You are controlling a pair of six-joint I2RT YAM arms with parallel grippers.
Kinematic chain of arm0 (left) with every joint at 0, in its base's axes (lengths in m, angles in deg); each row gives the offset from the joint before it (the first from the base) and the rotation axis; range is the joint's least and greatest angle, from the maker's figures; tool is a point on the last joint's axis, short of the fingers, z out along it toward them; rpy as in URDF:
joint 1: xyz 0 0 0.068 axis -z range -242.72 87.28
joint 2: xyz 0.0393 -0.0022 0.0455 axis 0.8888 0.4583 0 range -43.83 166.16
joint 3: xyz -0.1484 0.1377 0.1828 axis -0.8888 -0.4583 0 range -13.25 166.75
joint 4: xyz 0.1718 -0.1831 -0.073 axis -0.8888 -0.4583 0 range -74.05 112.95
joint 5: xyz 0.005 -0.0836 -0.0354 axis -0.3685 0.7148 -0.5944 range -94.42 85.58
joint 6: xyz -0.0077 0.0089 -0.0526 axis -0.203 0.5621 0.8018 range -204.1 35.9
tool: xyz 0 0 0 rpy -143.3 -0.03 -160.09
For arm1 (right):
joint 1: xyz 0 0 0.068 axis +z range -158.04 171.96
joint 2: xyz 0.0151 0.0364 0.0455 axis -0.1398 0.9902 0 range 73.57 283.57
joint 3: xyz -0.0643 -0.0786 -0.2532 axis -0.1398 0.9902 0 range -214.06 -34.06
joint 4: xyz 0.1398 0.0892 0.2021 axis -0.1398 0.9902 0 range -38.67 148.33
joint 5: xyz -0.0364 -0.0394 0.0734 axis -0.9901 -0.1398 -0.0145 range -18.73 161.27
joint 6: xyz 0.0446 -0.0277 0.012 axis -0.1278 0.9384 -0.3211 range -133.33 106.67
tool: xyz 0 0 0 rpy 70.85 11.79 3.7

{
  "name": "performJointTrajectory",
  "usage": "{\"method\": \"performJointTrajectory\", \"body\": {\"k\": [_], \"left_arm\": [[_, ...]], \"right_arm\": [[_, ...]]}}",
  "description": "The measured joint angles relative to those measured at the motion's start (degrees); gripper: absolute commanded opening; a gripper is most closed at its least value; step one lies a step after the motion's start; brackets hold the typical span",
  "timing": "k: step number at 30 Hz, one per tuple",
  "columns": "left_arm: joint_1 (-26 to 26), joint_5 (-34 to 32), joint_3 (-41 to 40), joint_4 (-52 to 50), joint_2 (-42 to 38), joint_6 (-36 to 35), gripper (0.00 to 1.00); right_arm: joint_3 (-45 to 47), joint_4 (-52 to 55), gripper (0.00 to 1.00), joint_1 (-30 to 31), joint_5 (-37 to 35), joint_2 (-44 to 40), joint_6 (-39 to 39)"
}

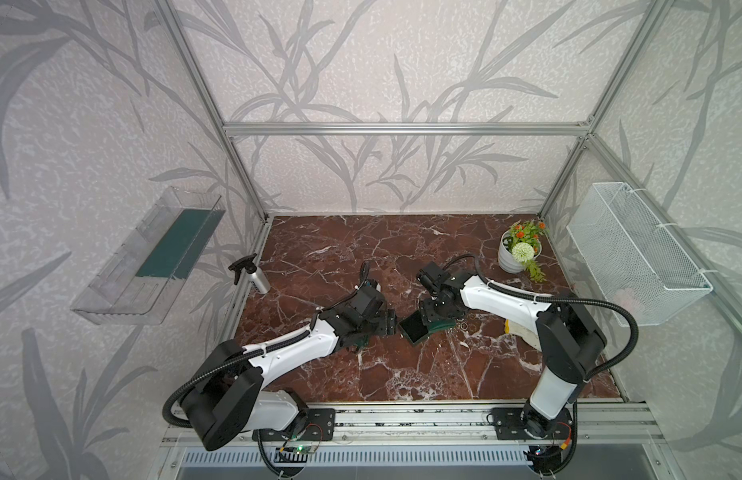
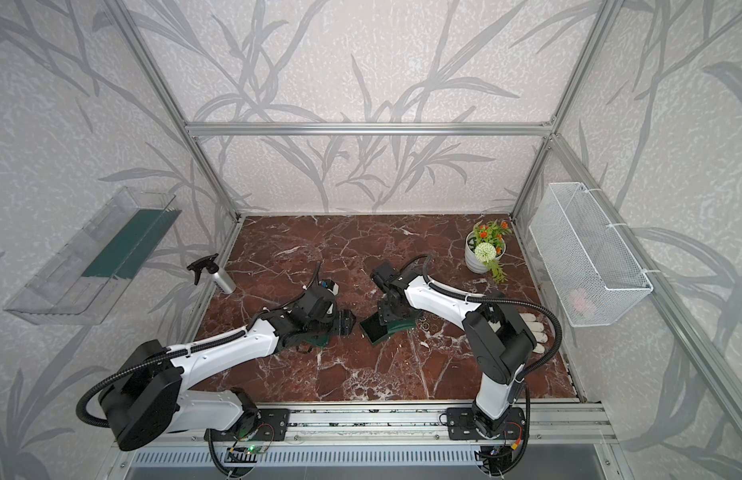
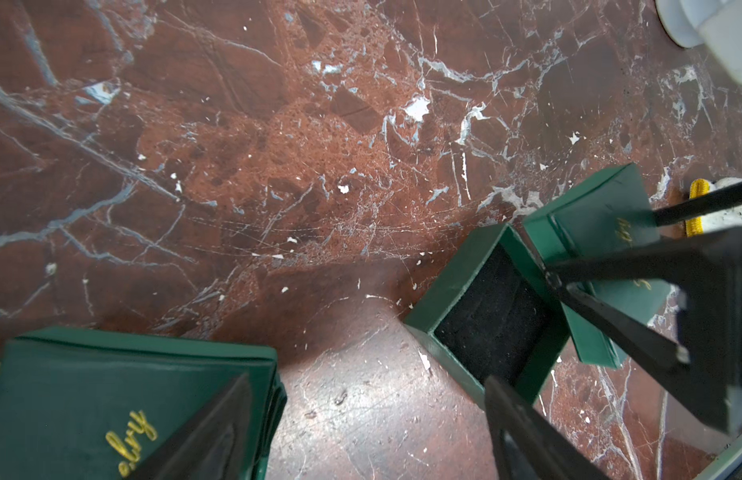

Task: Take the rings out of the lift-off lid box
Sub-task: Adjust the jewelry box at the center of the board, then close the lid on the jewelry box.

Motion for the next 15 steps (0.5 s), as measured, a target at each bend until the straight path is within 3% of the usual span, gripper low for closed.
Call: {"method": "performJointTrajectory", "body": {"k": [15], "left_arm": [[-0.1,-0.9,0.0,-0.8,-0.2,0.8,0.86]], "right_arm": [[-0.1,-0.9,0.81,4.8,-0.4,-2.3,8.2]]}}
